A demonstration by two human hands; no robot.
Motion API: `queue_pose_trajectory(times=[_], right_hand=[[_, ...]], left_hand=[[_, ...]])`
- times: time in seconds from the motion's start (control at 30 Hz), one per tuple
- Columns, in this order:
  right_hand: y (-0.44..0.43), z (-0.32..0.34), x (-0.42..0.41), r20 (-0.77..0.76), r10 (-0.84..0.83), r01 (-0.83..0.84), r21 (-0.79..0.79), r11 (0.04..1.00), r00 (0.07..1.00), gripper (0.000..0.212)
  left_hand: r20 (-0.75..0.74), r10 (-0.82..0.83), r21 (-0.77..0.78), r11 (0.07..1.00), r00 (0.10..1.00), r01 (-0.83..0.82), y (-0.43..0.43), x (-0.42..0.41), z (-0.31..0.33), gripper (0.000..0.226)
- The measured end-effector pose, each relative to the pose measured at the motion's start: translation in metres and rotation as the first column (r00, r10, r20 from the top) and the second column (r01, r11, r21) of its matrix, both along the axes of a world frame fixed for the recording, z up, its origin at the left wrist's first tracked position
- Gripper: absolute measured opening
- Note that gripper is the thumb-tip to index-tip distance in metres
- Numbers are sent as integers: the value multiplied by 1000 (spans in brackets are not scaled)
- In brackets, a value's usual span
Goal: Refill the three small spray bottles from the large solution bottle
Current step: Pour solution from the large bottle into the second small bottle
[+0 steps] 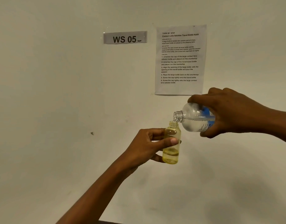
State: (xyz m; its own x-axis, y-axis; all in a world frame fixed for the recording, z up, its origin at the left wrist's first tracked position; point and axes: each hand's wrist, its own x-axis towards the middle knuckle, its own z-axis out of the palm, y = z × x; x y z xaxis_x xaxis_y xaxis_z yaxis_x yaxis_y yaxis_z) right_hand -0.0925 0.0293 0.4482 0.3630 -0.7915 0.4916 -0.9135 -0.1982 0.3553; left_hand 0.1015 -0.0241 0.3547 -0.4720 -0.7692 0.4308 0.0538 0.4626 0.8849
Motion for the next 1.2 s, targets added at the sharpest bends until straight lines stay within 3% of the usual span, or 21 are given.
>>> queue_pose_trajectory(times=[1.2], right_hand=[[-1, 0, -1, 6, -3, 3, 16, 1000, 1000, 75]], left_hand=[[13, 11, -10, 1000, 1000, -10, -1, 1, -2, 23]])
